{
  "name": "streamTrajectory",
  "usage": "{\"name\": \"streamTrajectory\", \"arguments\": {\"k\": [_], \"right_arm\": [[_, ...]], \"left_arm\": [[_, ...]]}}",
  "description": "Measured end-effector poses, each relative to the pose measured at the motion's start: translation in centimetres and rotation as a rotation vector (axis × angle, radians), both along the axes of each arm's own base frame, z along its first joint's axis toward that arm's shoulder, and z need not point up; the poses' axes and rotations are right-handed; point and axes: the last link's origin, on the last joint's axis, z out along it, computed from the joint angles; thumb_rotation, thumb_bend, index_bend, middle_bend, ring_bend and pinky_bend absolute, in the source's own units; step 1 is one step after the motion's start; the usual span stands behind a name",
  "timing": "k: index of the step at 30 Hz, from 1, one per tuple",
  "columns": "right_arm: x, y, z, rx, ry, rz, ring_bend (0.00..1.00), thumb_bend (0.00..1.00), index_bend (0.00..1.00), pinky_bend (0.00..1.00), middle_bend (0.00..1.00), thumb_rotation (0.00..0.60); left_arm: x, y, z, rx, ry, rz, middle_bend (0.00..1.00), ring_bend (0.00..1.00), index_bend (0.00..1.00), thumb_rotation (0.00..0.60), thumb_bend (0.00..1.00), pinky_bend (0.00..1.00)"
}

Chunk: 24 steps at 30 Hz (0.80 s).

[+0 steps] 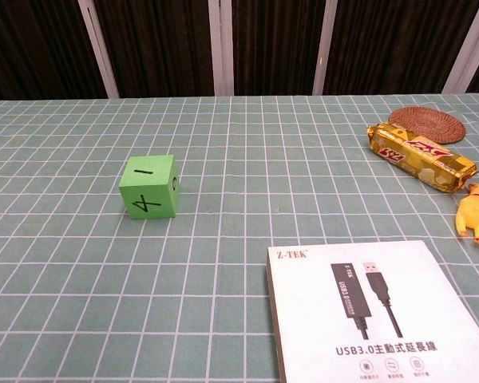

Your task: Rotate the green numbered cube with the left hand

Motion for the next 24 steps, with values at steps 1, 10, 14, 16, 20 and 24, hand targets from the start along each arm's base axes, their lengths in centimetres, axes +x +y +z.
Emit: {"name": "streamTrajectory", "arguments": {"k": [1, 10, 14, 16, 20, 24], "right_arm": [[0.02, 0.02, 0.0, 0.0, 0.001, 0.001, 0.0, 0.07, 0.05, 0.0, 0.0, 0.6], [0.1, 0.12, -0.02, 0.0, -0.001, 0.004, 0.0, 0.07, 0.05, 0.0, 0.0, 0.6], [0.2, 0.18, 0.12, -0.01, -0.006, 0.007, 0.0, 0.07, 0.05, 0.0, 0.0, 0.6], [0.19, 0.22, 0.15, -0.015, -0.012, 0.003, 0.0, 0.07, 0.05, 0.0, 0.0, 0.6], [-0.03, 0.19, 0.01, 0.0, -0.009, -0.007, 0.0, 0.07, 0.05, 0.0, 0.0, 0.6], [0.01, 0.25, 0.43, -0.023, -0.019, -0.003, 0.0, 0.07, 0.05, 0.0, 0.0, 0.6]], "left_arm": [[0.03, -0.05, 0.06, 0.002, -0.002, -0.003, 0.08, 0.0, 0.1, 0.6, 0.38, 0.09], [0.27, -0.44, 0.2, 0.006, -0.008, -0.02, 0.08, 0.0, 0.1, 0.6, 0.38, 0.09], [0.27, -0.46, 0.19, 0.006, -0.008, -0.026, 0.08, 0.0, 0.1, 0.6, 0.38, 0.09], [0.11, -0.38, 0.16, 0.004, -0.007, -0.017, 0.08, 0.0, 0.1, 0.6, 0.38, 0.09], [-0.07, -0.19, 0.17, 0.0, -0.01, -0.004, 0.09, 0.0, 0.1, 0.6, 0.38, 0.09], [0.08, 0.02, 0.06, -0.03, -0.011, -0.029, 0.09, 0.0, 0.1, 0.6, 0.38, 0.09]]}}
